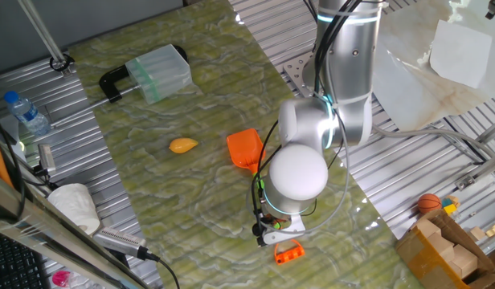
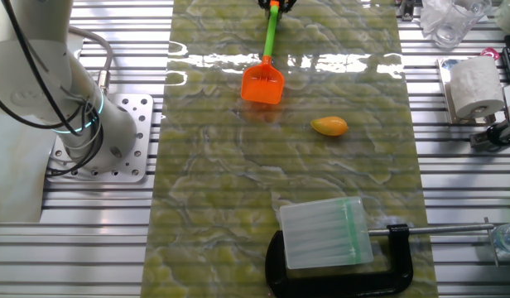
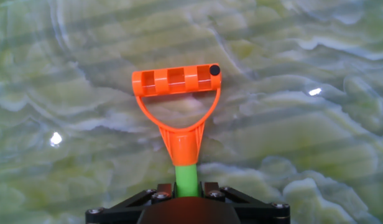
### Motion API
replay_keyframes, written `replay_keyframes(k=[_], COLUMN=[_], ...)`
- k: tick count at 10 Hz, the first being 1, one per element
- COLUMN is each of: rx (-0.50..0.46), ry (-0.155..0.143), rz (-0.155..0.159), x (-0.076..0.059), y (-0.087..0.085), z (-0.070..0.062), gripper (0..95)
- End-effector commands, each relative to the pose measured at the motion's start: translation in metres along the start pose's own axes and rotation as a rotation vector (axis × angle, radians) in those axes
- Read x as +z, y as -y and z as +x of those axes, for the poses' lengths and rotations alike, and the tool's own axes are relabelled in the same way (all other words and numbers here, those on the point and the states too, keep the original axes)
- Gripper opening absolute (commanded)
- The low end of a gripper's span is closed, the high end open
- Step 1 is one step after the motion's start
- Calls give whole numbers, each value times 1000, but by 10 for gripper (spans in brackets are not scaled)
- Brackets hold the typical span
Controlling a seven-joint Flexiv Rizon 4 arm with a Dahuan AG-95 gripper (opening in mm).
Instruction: Use a shovel to scoop up an object
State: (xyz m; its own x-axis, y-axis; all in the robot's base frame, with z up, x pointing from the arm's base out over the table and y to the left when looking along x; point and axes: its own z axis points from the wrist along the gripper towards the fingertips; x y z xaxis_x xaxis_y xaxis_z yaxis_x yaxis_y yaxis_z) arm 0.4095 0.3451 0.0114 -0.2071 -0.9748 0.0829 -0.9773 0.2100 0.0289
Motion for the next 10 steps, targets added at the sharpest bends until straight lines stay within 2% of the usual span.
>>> replay_keyframes(k=[1,5,6,7,8,10], rx=[5,9,-1,-15,-15,-37], ry=[1,2,12,58,66,107], rz=[2,6,12,32,49,80], x=[0,-6,-8,-15,-21,-36], y=[0,-1,-1,-2,-4,-5], z=[0,0,0,0,-1,-4], gripper=[0,0,0,0,0,0])
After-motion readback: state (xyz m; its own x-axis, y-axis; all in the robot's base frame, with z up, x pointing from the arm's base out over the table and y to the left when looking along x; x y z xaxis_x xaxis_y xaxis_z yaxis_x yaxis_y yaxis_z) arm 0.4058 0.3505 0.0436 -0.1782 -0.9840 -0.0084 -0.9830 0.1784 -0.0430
